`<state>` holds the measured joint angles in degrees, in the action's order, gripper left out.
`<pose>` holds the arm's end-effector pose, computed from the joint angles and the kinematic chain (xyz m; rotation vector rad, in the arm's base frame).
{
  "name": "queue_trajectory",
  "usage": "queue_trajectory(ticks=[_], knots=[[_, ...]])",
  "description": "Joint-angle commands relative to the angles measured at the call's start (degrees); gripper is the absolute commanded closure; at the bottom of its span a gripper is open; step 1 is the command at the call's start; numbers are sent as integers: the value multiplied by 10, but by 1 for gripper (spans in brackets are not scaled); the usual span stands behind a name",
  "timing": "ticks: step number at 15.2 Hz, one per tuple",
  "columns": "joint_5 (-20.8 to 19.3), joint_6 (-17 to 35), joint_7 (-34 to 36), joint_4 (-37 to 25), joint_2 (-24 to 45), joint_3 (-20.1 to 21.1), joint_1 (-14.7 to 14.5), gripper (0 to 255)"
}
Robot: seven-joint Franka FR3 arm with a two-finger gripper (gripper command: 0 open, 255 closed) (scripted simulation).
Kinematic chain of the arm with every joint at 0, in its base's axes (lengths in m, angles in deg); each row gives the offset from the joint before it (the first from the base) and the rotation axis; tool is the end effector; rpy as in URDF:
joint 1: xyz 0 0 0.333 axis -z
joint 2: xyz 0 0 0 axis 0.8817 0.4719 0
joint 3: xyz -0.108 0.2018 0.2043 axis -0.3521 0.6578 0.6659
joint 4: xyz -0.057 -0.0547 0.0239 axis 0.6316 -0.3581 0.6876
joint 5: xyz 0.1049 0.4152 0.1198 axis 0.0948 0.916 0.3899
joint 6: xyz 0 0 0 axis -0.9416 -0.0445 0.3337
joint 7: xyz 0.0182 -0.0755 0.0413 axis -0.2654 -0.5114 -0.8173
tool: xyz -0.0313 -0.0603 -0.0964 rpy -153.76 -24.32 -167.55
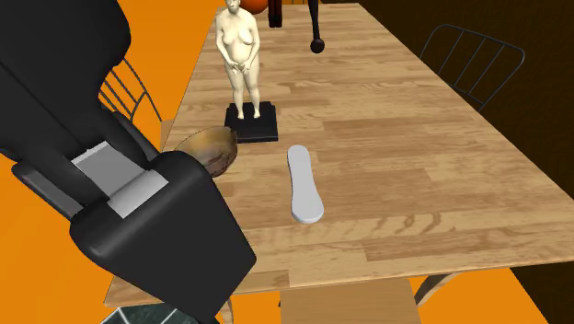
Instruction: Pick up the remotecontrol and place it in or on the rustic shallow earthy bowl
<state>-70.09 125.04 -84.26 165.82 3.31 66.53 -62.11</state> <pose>0.3665 -0.0045 0.6009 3.1355 0.1173 0.0685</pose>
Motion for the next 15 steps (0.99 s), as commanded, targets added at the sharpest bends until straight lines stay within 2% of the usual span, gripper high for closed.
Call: queue_trajectory(ticks=[1,8,15], knots=[[0,0,0,0,0,0,0,0],[-10,119,-78,6,119,-17,-26,0],[-11,219,-153,-25,255,-25,-50,0]])
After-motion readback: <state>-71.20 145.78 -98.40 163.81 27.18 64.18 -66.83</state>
